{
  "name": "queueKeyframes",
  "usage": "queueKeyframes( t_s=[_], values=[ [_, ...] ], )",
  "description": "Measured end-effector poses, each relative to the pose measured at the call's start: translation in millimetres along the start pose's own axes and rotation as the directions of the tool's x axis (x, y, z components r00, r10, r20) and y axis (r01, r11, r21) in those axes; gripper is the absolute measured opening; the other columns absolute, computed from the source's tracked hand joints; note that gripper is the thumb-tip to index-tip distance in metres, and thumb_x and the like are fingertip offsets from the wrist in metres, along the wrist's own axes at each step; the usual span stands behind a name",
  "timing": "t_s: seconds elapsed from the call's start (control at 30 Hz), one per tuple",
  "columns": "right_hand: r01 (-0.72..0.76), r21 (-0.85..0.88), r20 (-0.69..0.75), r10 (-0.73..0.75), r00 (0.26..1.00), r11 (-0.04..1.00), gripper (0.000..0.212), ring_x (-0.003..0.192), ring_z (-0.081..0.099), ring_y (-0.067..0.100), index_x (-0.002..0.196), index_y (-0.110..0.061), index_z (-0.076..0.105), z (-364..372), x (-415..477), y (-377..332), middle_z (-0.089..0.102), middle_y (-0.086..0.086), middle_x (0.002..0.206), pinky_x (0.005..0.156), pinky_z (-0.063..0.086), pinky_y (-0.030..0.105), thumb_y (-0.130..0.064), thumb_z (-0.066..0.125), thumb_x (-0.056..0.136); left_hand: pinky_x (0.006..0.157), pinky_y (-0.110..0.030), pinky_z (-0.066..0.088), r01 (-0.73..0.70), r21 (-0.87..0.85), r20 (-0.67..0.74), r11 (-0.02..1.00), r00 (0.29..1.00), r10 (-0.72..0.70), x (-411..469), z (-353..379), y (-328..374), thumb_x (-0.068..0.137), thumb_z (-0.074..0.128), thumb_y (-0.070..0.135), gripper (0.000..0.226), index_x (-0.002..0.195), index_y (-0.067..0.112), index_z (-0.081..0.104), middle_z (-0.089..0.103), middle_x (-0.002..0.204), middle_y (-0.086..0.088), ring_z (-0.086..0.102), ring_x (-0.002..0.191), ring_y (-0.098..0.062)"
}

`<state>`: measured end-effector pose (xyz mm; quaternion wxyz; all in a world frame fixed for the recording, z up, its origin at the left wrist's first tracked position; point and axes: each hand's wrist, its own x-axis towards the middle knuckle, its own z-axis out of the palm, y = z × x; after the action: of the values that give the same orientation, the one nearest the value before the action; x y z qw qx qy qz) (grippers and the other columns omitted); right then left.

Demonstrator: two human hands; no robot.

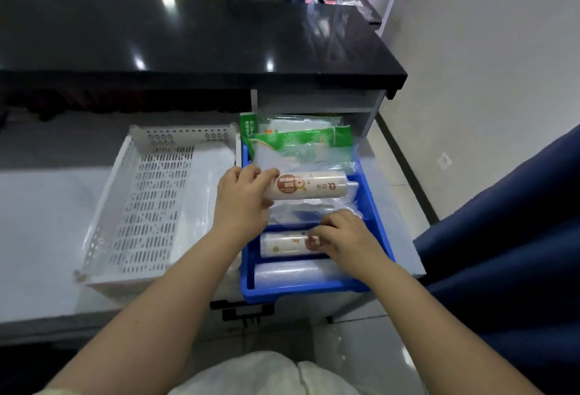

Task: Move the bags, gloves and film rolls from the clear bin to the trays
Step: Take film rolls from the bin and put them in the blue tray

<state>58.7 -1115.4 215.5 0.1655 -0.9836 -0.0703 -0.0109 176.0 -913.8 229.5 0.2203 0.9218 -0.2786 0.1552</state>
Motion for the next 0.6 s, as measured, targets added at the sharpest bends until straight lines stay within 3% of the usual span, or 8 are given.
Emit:
queueKeyframes(
  t_s=[0.1, 0.17, 0.23, 0.47, 0.6],
  values=[
    [0.17, -0.009, 0.144, -0.167, 0.975, 0.985, 0.031, 0.103, 0.051, 0.025, 0.112, -0.017, 0.066, -3, 7, -6, 0.062, 0.004, 0.113, 0.09, 0.043, 0.042, -0.03, 0.067, 0.084, 0.082, -0.044, 0.042, 0.094, 0.03, -0.031, 0.995, 0.995, -0.093, -6, 2, 12, 0.064, 0.081, 0.013, 0.058, 0.118, 0.021, 0.063, 0.062, 0.109, -0.007, 0.049, 0.095, -0.036],
    [0.255, -0.06, 0.291, -0.228, 0.929, 0.965, 0.04, 0.102, 0.048, 0.026, 0.117, -0.018, 0.062, 0, 12, -10, 0.058, 0.004, 0.114, 0.087, 0.041, 0.041, -0.038, 0.065, 0.083, 0.084, -0.045, 0.042, 0.167, 0.062, -0.037, 0.984, 0.986, -0.165, -9, 2, 20, 0.065, 0.08, 0.014, 0.058, 0.12, 0.02, 0.062, 0.062, 0.11, -0.008, 0.049, 0.096, -0.037],
    [0.313, -0.142, 0.332, -0.253, 0.909, 0.939, 0.047, 0.102, 0.044, 0.026, 0.12, -0.018, 0.06, 3, 14, -14, 0.054, 0.004, 0.115, 0.086, 0.039, 0.04, -0.044, 0.064, 0.081, 0.084, -0.046, 0.043, 0.207, 0.083, -0.049, 0.975, 0.978, -0.204, -14, 0, 22, 0.065, 0.08, 0.014, 0.058, 0.121, 0.019, 0.063, 0.062, 0.111, -0.009, 0.049, 0.096, -0.038],
    [0.342, -0.202, 0.426, -0.232, 0.874, 0.918, 0.052, 0.113, 0.034, 0.03, 0.122, -0.016, 0.058, 2, 17, -8, 0.041, 0.008, 0.123, 0.098, 0.034, 0.043, -0.048, 0.062, 0.082, 0.084, -0.045, 0.042, 0.286, 0.137, -0.057, 0.949, 0.958, -0.28, -30, -2, 29, 0.066, 0.08, 0.015, 0.059, 0.122, 0.021, 0.062, 0.06, 0.111, -0.008, 0.048, 0.097, -0.036],
    [0.33, -0.215, 0.452, -0.206, 0.868, 0.919, 0.045, 0.11, 0.032, 0.03, 0.118, -0.012, 0.057, 3, 18, -15, 0.039, 0.009, 0.121, 0.098, 0.033, 0.043, -0.039, 0.063, 0.083, 0.084, -0.046, 0.042, 0.294, 0.129, -0.053, 0.947, 0.956, -0.29, -32, -5, 27, 0.067, 0.079, 0.013, 0.058, 0.122, 0.022, 0.061, 0.06, 0.111, -0.008, 0.047, 0.098, -0.035]
  ],
)
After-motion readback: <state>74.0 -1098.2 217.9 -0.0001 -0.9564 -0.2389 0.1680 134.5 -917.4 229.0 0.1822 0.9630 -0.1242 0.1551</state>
